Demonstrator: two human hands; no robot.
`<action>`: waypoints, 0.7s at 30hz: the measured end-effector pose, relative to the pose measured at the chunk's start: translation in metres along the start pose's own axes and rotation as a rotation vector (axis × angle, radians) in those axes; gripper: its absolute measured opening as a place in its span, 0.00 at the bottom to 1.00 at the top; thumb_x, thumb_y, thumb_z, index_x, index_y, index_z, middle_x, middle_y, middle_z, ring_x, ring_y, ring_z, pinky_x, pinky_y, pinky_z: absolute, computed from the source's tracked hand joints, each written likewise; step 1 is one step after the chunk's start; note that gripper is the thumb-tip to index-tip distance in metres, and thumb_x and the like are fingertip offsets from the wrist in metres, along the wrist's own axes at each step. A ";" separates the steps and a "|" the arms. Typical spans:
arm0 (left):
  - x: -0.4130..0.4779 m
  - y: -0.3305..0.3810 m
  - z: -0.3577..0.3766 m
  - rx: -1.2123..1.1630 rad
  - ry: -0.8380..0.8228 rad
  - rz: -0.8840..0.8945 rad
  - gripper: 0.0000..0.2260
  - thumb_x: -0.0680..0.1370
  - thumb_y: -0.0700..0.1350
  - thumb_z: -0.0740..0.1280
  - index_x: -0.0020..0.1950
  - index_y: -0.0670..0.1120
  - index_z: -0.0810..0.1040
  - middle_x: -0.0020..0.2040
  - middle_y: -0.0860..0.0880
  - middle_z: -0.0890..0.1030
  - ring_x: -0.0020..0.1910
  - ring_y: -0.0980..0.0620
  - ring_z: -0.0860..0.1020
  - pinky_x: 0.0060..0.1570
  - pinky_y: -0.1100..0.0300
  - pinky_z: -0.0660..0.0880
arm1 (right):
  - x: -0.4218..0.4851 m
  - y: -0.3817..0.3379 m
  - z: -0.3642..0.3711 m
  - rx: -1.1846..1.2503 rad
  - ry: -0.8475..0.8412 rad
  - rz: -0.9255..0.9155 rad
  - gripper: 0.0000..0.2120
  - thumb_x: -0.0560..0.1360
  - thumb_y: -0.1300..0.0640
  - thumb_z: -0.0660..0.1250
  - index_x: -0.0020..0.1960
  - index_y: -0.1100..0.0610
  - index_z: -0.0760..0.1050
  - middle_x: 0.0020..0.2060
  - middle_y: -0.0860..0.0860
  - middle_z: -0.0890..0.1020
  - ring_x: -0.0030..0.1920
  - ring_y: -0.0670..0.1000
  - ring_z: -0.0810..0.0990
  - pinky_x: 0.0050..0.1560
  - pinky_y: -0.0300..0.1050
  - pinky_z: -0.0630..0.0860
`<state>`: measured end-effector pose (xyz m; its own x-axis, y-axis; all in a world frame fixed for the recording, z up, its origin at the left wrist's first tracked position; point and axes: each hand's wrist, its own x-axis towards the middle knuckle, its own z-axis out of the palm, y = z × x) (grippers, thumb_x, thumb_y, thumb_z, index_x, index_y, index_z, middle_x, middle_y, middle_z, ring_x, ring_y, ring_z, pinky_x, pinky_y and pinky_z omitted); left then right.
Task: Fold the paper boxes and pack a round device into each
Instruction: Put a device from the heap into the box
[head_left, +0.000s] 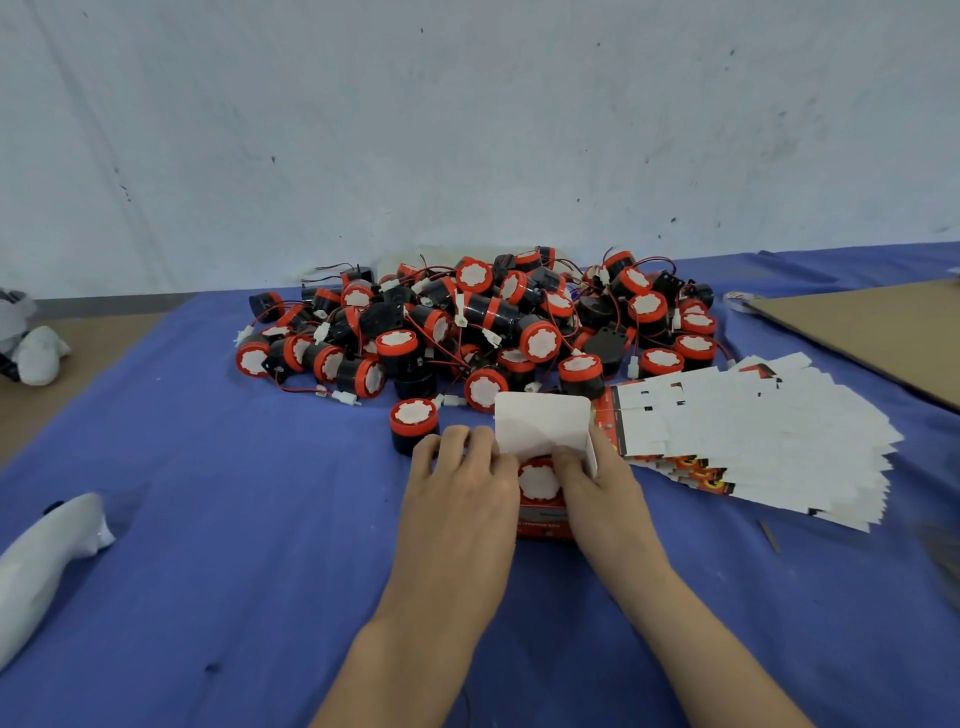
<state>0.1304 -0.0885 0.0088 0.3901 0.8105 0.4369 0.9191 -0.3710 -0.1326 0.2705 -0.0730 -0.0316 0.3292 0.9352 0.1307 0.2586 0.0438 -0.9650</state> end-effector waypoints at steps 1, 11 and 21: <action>0.000 0.000 0.001 -0.015 0.007 -0.002 0.13 0.67 0.39 0.74 0.51 0.48 0.84 0.50 0.48 0.80 0.54 0.45 0.77 0.56 0.50 0.75 | -0.001 -0.001 0.000 -0.006 0.005 -0.002 0.10 0.83 0.56 0.59 0.56 0.43 0.74 0.42 0.38 0.82 0.45 0.35 0.79 0.34 0.30 0.75; -0.006 0.001 0.018 -0.193 0.105 0.055 0.26 0.61 0.34 0.78 0.58 0.48 0.84 0.44 0.50 0.86 0.43 0.47 0.83 0.48 0.51 0.79 | -0.004 -0.008 0.007 0.177 0.094 0.040 0.13 0.81 0.57 0.60 0.57 0.43 0.80 0.47 0.42 0.85 0.50 0.44 0.82 0.41 0.38 0.78; -0.013 0.005 0.019 -0.310 0.195 0.091 0.15 0.73 0.41 0.73 0.59 0.49 0.82 0.50 0.51 0.83 0.44 0.50 0.82 0.45 0.55 0.78 | -0.003 -0.008 0.008 0.223 0.130 0.101 0.24 0.75 0.67 0.57 0.49 0.42 0.82 0.42 0.46 0.86 0.47 0.56 0.84 0.48 0.62 0.82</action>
<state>0.1307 -0.0926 -0.0142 0.4241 0.6775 0.6009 0.8093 -0.5814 0.0843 0.2599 -0.0732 -0.0264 0.4606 0.8864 0.0453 0.0173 0.0421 -0.9990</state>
